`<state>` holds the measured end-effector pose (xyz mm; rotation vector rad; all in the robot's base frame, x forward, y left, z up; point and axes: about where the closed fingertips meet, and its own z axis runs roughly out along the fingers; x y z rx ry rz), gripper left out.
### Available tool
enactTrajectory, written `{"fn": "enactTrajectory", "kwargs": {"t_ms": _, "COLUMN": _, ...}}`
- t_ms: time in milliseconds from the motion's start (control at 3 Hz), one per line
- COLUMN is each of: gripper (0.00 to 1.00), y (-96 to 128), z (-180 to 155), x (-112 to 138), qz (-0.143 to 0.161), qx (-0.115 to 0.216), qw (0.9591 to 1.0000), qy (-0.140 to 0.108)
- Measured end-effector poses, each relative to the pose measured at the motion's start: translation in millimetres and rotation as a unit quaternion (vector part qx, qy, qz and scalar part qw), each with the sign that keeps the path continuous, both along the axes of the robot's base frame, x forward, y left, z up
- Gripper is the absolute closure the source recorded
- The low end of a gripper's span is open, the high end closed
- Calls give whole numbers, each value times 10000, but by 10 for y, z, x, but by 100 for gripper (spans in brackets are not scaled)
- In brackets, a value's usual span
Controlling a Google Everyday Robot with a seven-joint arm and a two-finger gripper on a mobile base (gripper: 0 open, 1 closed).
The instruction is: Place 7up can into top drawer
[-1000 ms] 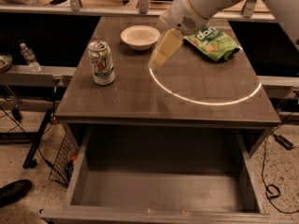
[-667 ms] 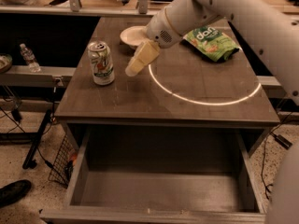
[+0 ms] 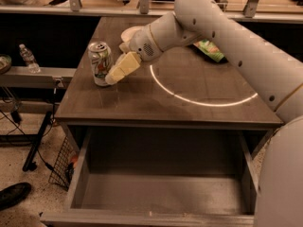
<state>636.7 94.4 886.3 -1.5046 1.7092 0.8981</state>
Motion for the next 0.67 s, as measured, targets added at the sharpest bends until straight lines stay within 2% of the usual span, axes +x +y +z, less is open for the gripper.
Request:
{"fn": "enactTrajectory", "kwargs": {"t_ms": 333, "gripper": 0, "y": 232, "z": 75, "x": -104, "qz": 175, "qx": 417, "qw": 9989, "qy": 90}}
{"fn": "enactTrajectory", "kwargs": {"t_ms": 667, "gripper": 21, "y": 431, "z": 152, "x": -157, "qz": 236, "qx": 793, "qw": 9965, "qy": 116}}
